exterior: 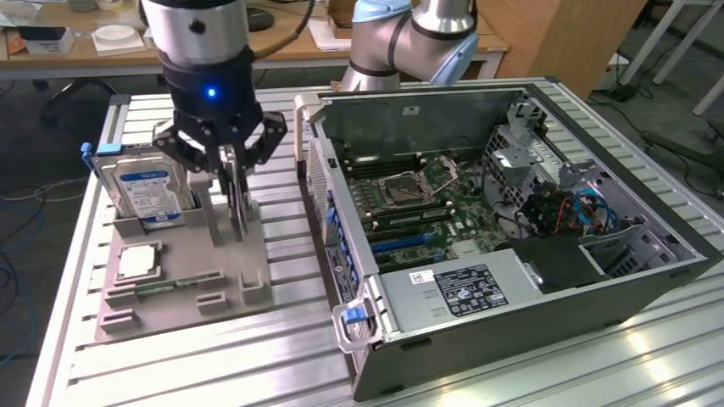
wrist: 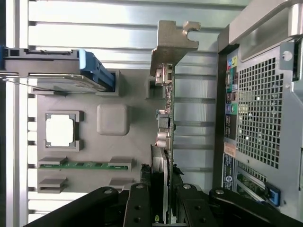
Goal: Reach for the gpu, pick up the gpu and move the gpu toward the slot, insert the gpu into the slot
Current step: 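Pick up the gpu and move the gpu toward the slot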
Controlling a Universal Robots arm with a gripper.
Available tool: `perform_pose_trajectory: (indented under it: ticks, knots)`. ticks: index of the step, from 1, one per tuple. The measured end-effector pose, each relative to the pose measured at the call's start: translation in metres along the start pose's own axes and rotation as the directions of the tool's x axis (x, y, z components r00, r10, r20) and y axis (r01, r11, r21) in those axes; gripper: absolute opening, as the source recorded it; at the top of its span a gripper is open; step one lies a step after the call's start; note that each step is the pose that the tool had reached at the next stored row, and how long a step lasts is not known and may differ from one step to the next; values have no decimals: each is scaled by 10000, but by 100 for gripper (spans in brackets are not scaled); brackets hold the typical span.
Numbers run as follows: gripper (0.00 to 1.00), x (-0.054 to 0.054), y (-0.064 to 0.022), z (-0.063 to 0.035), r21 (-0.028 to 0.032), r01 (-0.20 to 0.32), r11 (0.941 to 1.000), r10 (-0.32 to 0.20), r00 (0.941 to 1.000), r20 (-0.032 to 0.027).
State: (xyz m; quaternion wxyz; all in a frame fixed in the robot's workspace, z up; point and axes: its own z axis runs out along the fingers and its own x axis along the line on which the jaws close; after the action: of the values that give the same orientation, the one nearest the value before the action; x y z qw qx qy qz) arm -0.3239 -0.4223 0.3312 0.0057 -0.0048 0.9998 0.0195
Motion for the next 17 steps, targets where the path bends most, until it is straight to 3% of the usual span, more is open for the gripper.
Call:
perform_pose_trajectory:
  ticks: [17]
  knots:
    - [26,-9,30,-771,0,0,10000,0,10000,0]
